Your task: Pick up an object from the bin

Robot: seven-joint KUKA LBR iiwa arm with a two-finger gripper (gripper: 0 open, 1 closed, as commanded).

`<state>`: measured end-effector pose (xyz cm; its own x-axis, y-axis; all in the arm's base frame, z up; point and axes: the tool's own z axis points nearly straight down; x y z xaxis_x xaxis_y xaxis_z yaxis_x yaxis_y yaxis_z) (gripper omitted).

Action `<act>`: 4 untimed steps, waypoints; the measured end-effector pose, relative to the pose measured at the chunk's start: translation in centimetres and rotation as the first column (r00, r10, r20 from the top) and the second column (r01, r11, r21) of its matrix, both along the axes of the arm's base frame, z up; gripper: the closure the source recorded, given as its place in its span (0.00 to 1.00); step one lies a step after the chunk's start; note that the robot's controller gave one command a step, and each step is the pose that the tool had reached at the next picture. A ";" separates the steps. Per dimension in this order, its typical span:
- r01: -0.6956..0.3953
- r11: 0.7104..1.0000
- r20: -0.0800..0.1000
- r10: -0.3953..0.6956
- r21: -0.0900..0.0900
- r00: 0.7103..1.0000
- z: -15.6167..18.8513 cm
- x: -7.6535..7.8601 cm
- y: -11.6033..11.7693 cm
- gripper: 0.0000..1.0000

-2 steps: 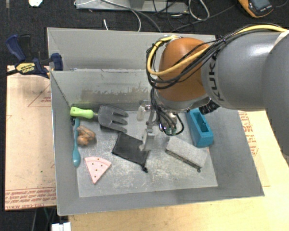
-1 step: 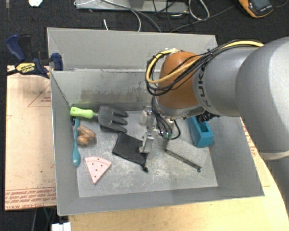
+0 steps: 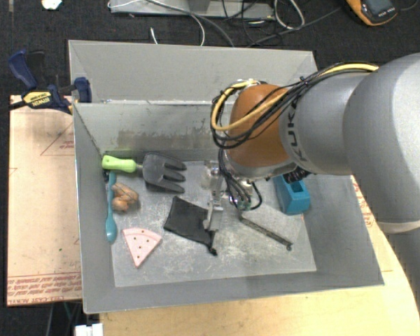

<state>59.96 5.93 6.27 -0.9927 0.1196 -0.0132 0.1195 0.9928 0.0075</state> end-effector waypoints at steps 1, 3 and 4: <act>-0.148 0.989 0.004 0.148 -0.001 0.989 0.9 2.5 -1.3 1.00; -0.179 0.984 -0.001 0.179 -0.001 0.984 1.7 2.4 -1.2 1.00; -0.257 0.966 0.006 0.257 -0.003 0.966 0.9 2.7 -8.2 1.00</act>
Offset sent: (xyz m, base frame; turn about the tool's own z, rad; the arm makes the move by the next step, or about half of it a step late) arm 0.0000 0.0000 0.0000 0.0000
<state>62.69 -2.26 7.18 -0.9900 -0.1396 -0.0194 -0.1397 0.9902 0.0056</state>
